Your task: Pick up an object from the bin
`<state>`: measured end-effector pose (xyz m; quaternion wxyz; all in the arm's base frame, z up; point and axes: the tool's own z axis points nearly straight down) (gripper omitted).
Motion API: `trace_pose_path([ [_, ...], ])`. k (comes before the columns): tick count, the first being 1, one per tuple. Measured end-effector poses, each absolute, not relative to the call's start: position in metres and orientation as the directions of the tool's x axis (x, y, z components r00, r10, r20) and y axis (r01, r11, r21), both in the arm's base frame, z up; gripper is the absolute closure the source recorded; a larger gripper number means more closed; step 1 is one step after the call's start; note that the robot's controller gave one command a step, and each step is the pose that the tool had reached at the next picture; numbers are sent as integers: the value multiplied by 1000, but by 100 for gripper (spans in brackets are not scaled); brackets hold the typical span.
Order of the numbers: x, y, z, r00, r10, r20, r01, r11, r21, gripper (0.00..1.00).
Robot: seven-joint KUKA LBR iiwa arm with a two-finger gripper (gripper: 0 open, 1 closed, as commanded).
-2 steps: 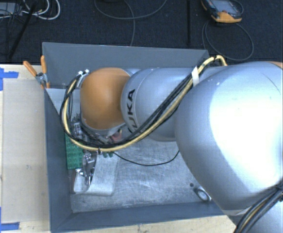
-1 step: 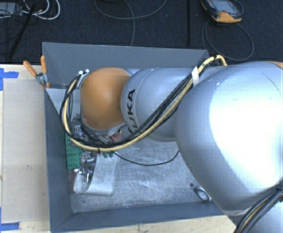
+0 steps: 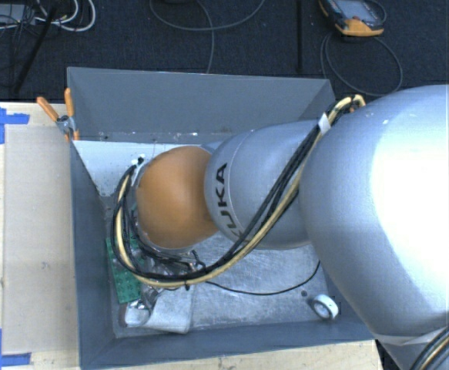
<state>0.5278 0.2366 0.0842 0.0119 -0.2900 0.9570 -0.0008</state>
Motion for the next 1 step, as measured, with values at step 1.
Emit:
trace_pose_path([
  [1, 529, 244, 212, -810, -587, -8, -587, 810, -1, 100],
])
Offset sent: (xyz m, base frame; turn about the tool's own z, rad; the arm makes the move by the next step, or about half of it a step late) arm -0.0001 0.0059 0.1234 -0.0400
